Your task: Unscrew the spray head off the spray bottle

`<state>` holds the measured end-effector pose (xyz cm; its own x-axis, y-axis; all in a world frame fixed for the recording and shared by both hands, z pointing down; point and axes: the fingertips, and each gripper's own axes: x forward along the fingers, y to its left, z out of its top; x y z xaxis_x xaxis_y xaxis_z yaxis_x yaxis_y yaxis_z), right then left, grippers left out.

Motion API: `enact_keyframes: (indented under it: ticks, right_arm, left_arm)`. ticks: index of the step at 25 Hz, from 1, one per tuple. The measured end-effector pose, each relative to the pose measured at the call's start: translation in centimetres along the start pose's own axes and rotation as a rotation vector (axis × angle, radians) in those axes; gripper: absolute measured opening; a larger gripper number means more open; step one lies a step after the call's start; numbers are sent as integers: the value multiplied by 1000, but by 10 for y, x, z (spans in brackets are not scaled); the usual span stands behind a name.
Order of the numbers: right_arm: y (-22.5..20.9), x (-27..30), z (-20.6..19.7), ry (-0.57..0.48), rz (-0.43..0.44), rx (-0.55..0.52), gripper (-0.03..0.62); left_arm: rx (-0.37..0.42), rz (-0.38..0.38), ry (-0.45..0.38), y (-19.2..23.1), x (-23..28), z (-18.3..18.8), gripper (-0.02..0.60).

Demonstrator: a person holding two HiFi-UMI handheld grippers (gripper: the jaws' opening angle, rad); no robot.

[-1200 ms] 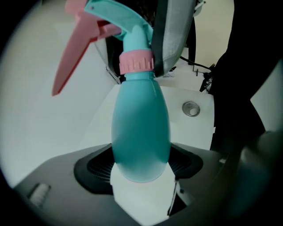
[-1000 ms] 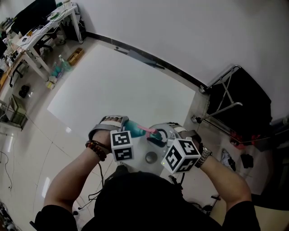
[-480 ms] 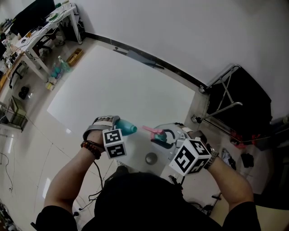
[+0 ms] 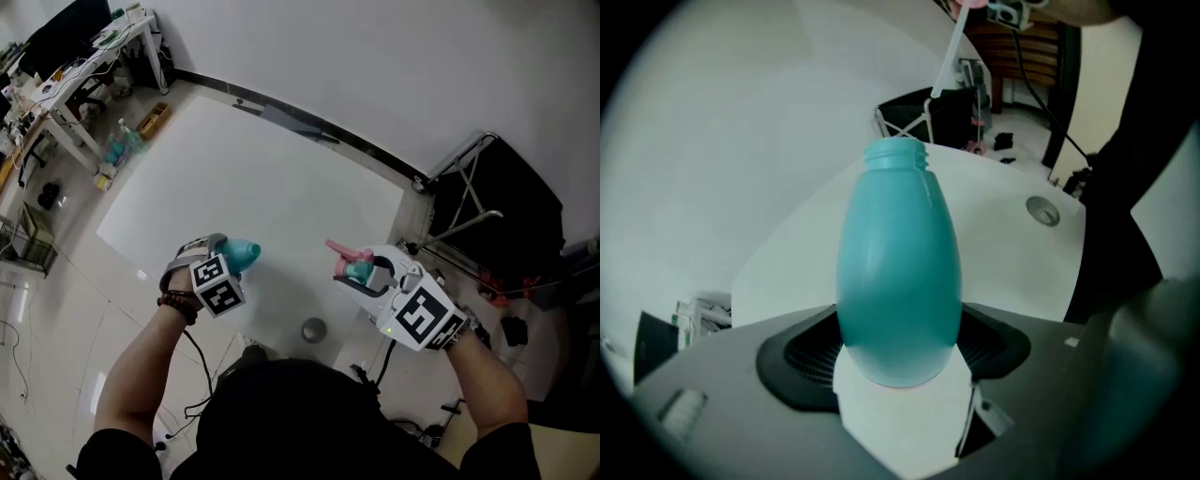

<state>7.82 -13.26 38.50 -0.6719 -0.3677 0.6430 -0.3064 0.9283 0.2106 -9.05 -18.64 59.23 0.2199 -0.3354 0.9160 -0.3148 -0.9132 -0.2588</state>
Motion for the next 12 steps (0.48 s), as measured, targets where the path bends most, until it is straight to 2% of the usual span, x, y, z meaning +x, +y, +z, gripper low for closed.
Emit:
enact_keyframes:
  ticks: [3, 6, 9, 12]
  right_arm:
    - [-16, 4, -7, -37, -54, 100, 124]
    - [-30, 12, -20, -89, -86, 274, 124]
    - [-42, 26, -34, -129, -124, 418, 124]
    - [-48, 46, -50, -114, -178, 443, 124]
  left_arm:
    - [-139, -7, -97, 6, -2, 11, 403]
    - [-248, -21, -192, 5, -4, 25, 405]
    - [-308, -22, -254, 3, -2, 36, 405]
    - [-353, -26, -294, 0, 3, 45, 405]
